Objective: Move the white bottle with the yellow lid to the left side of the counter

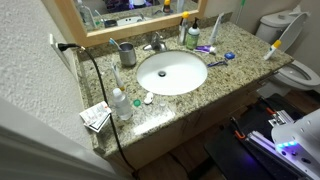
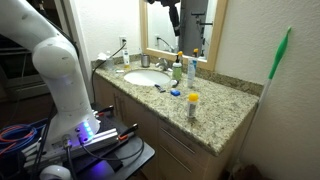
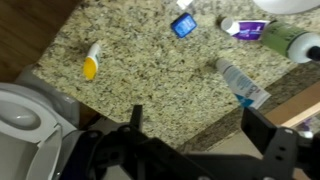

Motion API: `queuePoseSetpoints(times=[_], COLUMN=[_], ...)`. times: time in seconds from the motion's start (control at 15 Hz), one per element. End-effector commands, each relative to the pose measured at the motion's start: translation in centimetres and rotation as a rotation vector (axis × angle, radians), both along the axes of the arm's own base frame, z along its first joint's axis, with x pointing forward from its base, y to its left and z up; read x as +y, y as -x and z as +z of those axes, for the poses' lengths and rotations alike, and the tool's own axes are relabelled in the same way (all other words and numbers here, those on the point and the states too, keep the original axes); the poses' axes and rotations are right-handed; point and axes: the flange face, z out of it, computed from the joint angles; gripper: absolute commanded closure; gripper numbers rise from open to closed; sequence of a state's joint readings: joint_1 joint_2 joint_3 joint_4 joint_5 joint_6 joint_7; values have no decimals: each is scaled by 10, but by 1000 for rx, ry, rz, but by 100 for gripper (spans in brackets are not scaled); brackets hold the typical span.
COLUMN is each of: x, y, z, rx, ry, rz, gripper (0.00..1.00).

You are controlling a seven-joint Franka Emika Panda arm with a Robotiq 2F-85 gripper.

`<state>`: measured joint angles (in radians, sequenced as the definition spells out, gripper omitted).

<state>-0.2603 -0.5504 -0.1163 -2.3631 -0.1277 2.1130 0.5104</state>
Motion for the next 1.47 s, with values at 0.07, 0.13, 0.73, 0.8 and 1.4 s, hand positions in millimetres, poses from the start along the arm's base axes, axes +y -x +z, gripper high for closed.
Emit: queuePoseSetpoints(times=[0.07,0.13,0.73,0.8,1.4], x=[-62,-74,-77,-74,-141], y=[16,19,27,28,55], z=[-41,-55,-90,-99,-149], rx=[176,188,222,231,241], ry=[53,13,-23,-44,-168], rz=[-50,-55,-60,2,53], gripper=[0,0,0,0,0])
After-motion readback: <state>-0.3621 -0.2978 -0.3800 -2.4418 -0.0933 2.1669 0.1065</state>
